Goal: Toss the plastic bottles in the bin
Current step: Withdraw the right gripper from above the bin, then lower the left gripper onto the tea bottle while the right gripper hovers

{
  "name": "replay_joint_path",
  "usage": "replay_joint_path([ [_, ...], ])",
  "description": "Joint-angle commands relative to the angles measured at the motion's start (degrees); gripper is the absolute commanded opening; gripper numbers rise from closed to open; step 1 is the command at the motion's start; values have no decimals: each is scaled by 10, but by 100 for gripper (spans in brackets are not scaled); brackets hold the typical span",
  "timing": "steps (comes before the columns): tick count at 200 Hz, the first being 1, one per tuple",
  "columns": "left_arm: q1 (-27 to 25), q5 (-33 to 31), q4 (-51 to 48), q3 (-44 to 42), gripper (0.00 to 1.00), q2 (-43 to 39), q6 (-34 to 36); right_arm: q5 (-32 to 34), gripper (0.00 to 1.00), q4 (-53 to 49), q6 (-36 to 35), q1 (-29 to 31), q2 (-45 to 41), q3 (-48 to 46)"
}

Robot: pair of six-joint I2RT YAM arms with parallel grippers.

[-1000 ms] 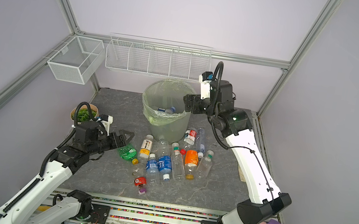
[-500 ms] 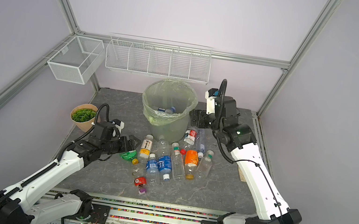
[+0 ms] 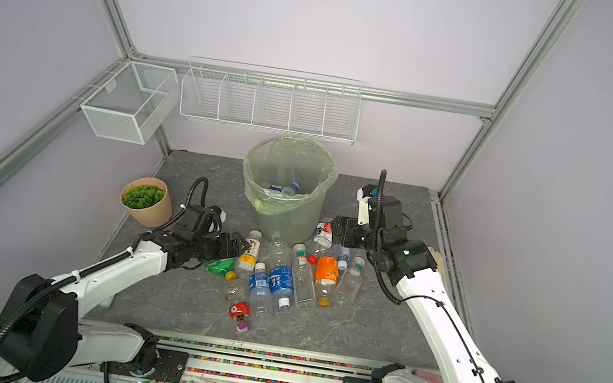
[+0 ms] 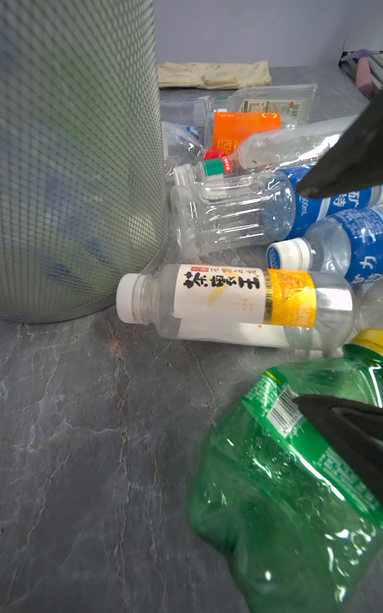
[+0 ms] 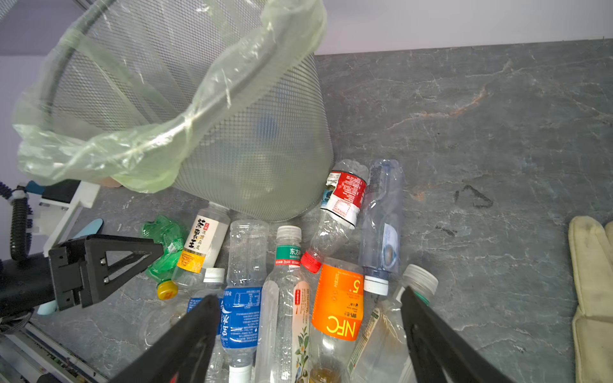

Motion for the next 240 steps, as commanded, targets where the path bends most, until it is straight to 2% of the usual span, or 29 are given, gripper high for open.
replay_joint_path([
  [1, -9, -15, 17, 27, 91, 26, 16, 10, 88, 8, 14, -5, -31, -37],
  [53, -25, -57, -18, 87, 86, 102, 42, 14, 88, 2, 27, -14, -67, -102],
  [70, -27, -62, -57, 122, 84, 131, 50, 20, 89, -2, 27, -16, -75, -113],
  [115, -54, -96, -81, 163, 80, 185, 56, 25, 88, -7, 26, -20, -90, -129],
  [185, -69, -132, -63, 164, 73, 224, 35, 28, 89, -15, 27, -24, -100, -140],
  [240, -71, -136, -45, 153, 68, 248, 26, 29, 89, -21, 26, -29, -110, -147],
])
